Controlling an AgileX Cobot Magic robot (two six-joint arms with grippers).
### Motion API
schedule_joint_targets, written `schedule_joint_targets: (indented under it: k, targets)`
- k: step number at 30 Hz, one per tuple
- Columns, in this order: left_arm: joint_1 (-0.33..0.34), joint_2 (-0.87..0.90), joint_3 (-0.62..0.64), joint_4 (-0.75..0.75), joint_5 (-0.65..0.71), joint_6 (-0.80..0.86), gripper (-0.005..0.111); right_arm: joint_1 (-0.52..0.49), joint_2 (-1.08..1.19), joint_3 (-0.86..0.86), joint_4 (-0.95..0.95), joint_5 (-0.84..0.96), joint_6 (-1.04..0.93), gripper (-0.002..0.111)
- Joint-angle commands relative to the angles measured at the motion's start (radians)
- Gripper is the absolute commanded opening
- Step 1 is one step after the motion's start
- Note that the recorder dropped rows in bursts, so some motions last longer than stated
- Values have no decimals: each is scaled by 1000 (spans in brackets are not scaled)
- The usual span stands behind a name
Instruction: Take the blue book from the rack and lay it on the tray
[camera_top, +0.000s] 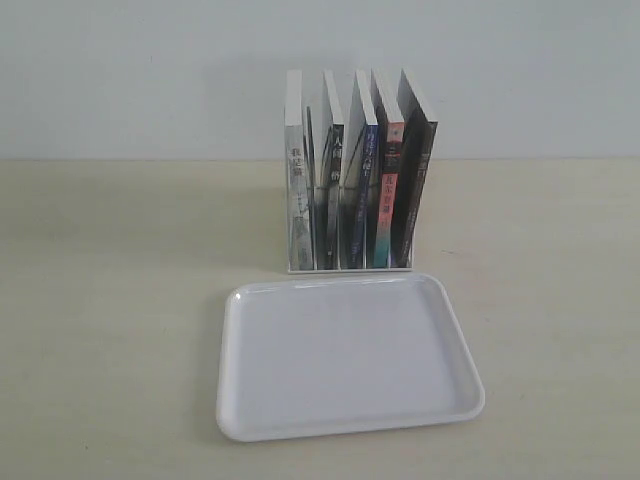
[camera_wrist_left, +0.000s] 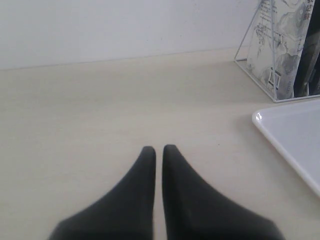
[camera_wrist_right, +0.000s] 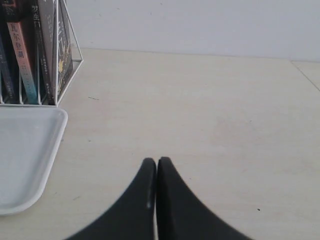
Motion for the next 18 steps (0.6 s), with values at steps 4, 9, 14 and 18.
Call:
schedule_joint_targets:
  k: [4,9,14,18]
  targets:
    - [0,-3,-3,1,-15,-7,5,-6,-5,-1,-2,-10,0,0]
    - [0,-3,-3,1,-15,-7,5,-6,-5,-1,-2,-10,0,0]
    - [0,-3,-3,1,-15,-7,5,-6,-5,-1,-2,-10,0,0]
    - [0,-3,-3,1,-15,-7,5,-6,-5,-1,-2,-39,0,0]
